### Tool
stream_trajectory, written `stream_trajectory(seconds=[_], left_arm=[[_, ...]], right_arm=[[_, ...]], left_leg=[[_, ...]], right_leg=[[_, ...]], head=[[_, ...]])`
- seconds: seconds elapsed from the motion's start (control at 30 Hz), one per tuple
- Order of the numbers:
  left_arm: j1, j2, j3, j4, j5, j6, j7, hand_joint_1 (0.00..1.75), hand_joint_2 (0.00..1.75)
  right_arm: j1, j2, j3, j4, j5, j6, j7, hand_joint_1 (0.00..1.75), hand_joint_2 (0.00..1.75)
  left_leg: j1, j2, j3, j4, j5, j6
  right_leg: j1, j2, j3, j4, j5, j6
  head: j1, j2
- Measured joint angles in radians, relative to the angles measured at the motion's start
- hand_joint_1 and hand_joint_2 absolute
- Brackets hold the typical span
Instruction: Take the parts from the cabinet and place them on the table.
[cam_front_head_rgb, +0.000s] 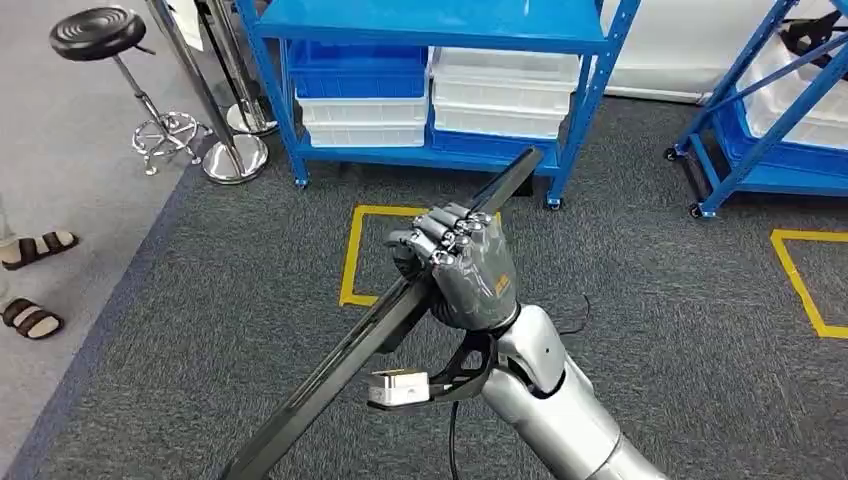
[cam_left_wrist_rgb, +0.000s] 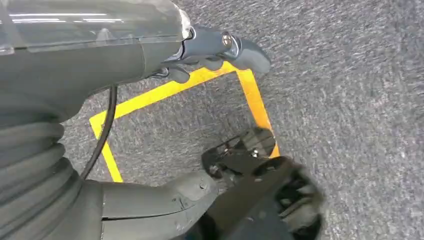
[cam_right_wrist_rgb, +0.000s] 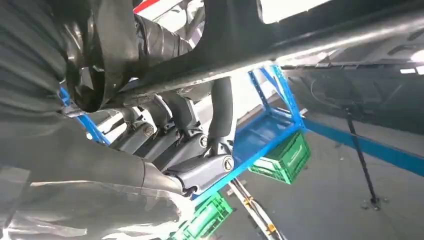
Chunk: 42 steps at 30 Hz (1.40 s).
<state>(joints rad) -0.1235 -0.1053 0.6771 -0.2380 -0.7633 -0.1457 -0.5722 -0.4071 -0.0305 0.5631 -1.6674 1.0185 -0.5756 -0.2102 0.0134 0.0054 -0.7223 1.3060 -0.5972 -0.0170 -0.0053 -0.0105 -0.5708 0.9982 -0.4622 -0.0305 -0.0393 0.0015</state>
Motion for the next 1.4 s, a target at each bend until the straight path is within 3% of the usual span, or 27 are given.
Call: stream_trajectory(seconds=[0.03,0.07,0.13,0.17,0.2,0.23,0.33,0.37,0.4,0.47,0.5,0.53,0.57,0.63,0.67,0.7,0.83,0.87,0.93,1.0,1.03,1.07,1.13,1.17,1.2,1.37,1.4], left_arm=[[0.002,0.000,0.000,0.000,0.000,0.000,0.000,0.00,1.75],[0.002,0.001,0.000,0.000,0.000,0.000,0.000,0.00,1.75],[0.001,0.004,0.000,0.000,0.000,0.000,0.000,0.00,1.75],[0.000,0.004,0.000,0.000,0.000,0.000,0.000,0.00,1.75],[-0.001,0.004,0.000,0.000,0.000,0.000,0.000,0.00,1.75],[-0.001,0.004,0.000,0.000,0.000,0.000,0.000,0.00,1.75],[0.002,0.004,0.000,0.000,0.001,0.000,-0.001,0.00,1.75],[0.001,0.004,0.000,0.000,0.001,0.000,-0.002,0.00,1.75],[0.000,0.005,0.000,0.000,0.001,0.000,-0.002,0.00,1.75],[-0.003,0.005,-0.001,0.000,0.002,0.000,-0.003,0.00,1.75],[-0.002,0.005,0.000,0.000,0.002,0.000,-0.003,0.00,1.75],[-0.001,0.005,-0.001,0.000,0.003,0.000,-0.003,0.00,1.75],[0.000,0.005,-0.001,0.000,0.003,0.000,-0.003,0.00,1.75],[-0.001,0.005,-0.001,0.000,0.003,0.000,-0.004,0.00,1.75],[-0.002,0.004,-0.002,0.000,0.004,0.000,-0.005,0.00,1.75],[-0.004,-0.002,-0.004,0.000,0.004,0.000,-0.005,0.00,1.75],[-0.002,-0.001,-0.007,0.000,0.009,0.000,-0.010,0.00,1.75],[-0.001,0.000,-0.007,0.000,0.010,0.000,-0.010,0.00,1.75],[-0.002,0.000,-0.007,0.000,0.012,0.000,-0.011,0.00,1.75],[-0.003,-0.001,-0.008,0.000,0.015,0.000,-0.012,0.00,1.75],[-0.002,-0.001,-0.008,0.000,0.018,0.000,-0.012,0.00,1.75],[0.001,-0.001,-0.008,0.000,0.019,0.000,-0.012,0.00,1.75],[0.002,0.000,-0.008,0.000,0.020,0.000,-0.013,0.00,1.75],[0.001,0.001,-0.008,0.000,0.021,0.000,-0.013,0.00,1.75],[-0.001,0.000,-0.008,0.000,0.021,0.000,-0.014,0.00,1.75],[0.003,0.000,-0.008,0.000,0.022,0.001,-0.015,0.00,1.75],[0.002,0.000,-0.008,0.000,0.023,0.001,-0.016,0.00,1.75]], right_arm=[[0.001,0.000,0.000,0.000,0.000,0.000,0.000,1.75,1.75],[0.001,0.000,0.000,0.000,0.000,0.000,0.000,1.75,1.75],[0.000,0.000,0.000,0.000,0.000,0.000,0.000,1.75,1.75],[0.000,0.000,0.000,0.000,0.000,0.000,0.000,1.75,1.75],[-0.001,0.000,0.000,0.000,0.002,0.000,0.000,1.75,1.75],[0.000,0.000,0.000,0.000,0.007,0.000,0.000,1.75,1.75],[-0.002,0.000,0.001,0.000,0.015,0.000,0.001,1.75,1.75],[-0.002,0.000,0.001,0.000,0.017,0.001,0.001,1.75,1.75],[-0.004,0.000,0.001,0.000,0.021,0.001,0.001,1.75,1.75],[-0.005,-0.001,0.001,0.000,0.033,0.001,0.002,1.75,1.75],[-0.004,-0.001,0.002,0.001,0.036,0.001,0.002,1.75,1.75],[-0.004,-0.002,0.002,0.003,0.037,0.002,0.002,1.75,1.75],[-0.004,-0.002,0.002,0.004,0.038,0.002,0.003,1.75,1.75],[-0.005,-0.003,0.002,0.004,0.042,0.002,0.003,1.75,1.75],[-0.006,-0.004,0.003,0.003,0.043,0.001,0.003,1.75,1.75],[-0.007,-0.004,0.003,0.003,0.044,0.001,0.003,1.75,1.75],[-0.012,-0.004,0.006,0.003,0.048,0.008,0.004,1.75,1.75],[-0.015,-0.003,0.006,0.003,0.050,0.010,0.004,1.75,1.75],[-0.022,-0.002,0.010,0.005,0.050,0.014,0.006,1.75,1.75],[-0.021,-0.002,0.012,0.009,0.050,0.016,0.010,1.75,1.75],[-0.020,-0.002,0.013,0.011,0.050,0.016,0.010,1.75,1.75],[-0.020,-0.002,0.014,0.012,0.050,0.016,0.011,1.75,1.75],[-0.020,-0.002,0.015,0.012,0.050,0.016,0.013,1.75,1.75],[-0.021,-0.002,0.015,0.012,0.050,0.016,0.013,1.75,1.75],[-0.022,-0.002,0.015,0.011,0.050,0.016,0.013,1.75,1.75],[-0.024,-0.002,0.016,0.011,0.049,0.016,0.014,1.75,1.75],[-0.025,-0.002,0.017,0.011,0.049,0.016,0.015,1.75,1.75]], left_leg=[[0.001,0.000,-0.005,0.017,0.004,-0.002],[0.003,0.000,0.014,-0.015,0.031,-0.004],[0.008,0.001,0.106,-0.184,0.116,-0.005],[0.010,0.000,0.142,-0.261,0.130,-0.004],[0.001,-0.002,0.154,-0.277,0.116,-0.003],[0.003,-0.004,0.146,-0.271,0.120,0.011],[0.002,-0.005,0.142,-0.278,0.129,0.030],[0.006,-0.005,0.143,-0.282,0.134,0.038],[0.006,-0.008,0.141,-0.283,0.136,0.043],[0.004,-0.013,0.135,-0.283,0.138,0.050],[0.003,-0.016,0.132,-0.282,0.140,0.052],[0.003,-0.022,0.130,-0.282,0.141,0.052],[0.002,-0.031,0.130,-0.282,0.142,0.051],[0.000,-0.051,0.132,-0.282,0.143,0.049],[0.000,-0.059,0.132,-0.282,0.144,0.047],[-0.002,-0.065,0.127,-0.282,0.149,0.040],[0.005,-0.101,0.117,-0.293,0.163,0.015],[0.006,-0.091,0.114,-0.288,0.155,0.014],[0.000,-0.033,0.073,-0.198,0.093,0.006],[0.003,-0.016,0.001,-0.045,0.028,-0.002],[0.004,-0.014,-0.021,0.001,0.021,-0.006],[0.005,-0.012,-0.017,-0.005,0.038,-0.008],[0.007,-0.001,0.055,-0.141,0.115,-0.009],[0.007,0.025,0.108,-0.236,0.153,-0.008],[-0.002,0.061,0.127,-0.276,0.134,0.000],[0.001,0.009,0.121,-0.285,0.155,0.037],[0.005,0.000,0.119,-0.287,0.158,0.042]], right_leg=[[-0.001,0.000,-0.003,0.004,0.000,0.000],[-0.002,0.001,-0.006,0.008,0.000,0.001],[-0.004,0.002,-0.008,0.020,-0.005,0.008],[-0.003,0.002,-0.011,0.028,-0.010,0.015],[0.004,0.003,-0.019,0.038,-0.012,0.021],[0.004,0.004,-0.024,0.038,-0.009,0.026],[0.002,0.004,-0.026,0.038,-0.005,0.038],[-0.003,0.005,-0.030,0.053,-0.021,0.044],[-0.002,0.006,-0.048,0.091,-0.053,0.047],[-0.005,0.006,-0.117,0.245,-0.134,0.054],[-0.005,0.006,-0.148,0.312,-0.157,0.056],[-0.006,0.006,-0.160,0.337,-0.155,0.056],[-0.006,0.007,-0.148,0.315,-0.131,0.053],[-0.004,0.018,-0.070,0.167,-0.045,0.040],[-0.001,0.048,-0.023,0.076,-0.006,0.028],[-0.004,0.083,-0.006,0.048,-0.022,0.019],[0.001,0.049,-0.004,0.020,-0.015,0.016],[-0.013,0.032,0.006,0.001,-0.005,0.015],[-0.010,0.013,0.010,-0.009,0.000,0.007],[-0.006,-0.012,0.007,-0.004,-0.002,0.005],[-0.005,-0.024,0.005,0.000,-0.003,0.004],[-0.005,-0.035,0.003,0.003,-0.006,0.005],[-0.006,-0.055,0.002,0.012,-0.012,0.010],[-0.007,-0.065,0.002,0.020,-0.017,0.014],[0.000,-0.072,-0.001,0.027,-0.023,0.021],[0.003,-0.099,-0.002,0.031,-0.029,0.042],[-0.004,-0.056,-0.008,0.056,-0.055,0.048]], head=[[0.000,0.000],[0.000,0.000],[0.000,0.000],[0.000,0.000],[0.000,0.000],[0.001,0.000],[0.000,0.000],[0.000,0.000],[0.000,0.000],[0.000,0.000],[0.000,0.000],[0.000,0.000],[0.000,0.000],[0.000,0.000],[0.000,0.000],[0.000,0.000],[0.000,0.000],[0.000,0.000],[-0.001,0.000],[-0.001,0.000],[-0.001,0.000],[-0.001,0.000],[-0.001,0.000],[-0.001,0.000],[-0.001,0.000],[-0.001,0.000],[0.000,0.000]])
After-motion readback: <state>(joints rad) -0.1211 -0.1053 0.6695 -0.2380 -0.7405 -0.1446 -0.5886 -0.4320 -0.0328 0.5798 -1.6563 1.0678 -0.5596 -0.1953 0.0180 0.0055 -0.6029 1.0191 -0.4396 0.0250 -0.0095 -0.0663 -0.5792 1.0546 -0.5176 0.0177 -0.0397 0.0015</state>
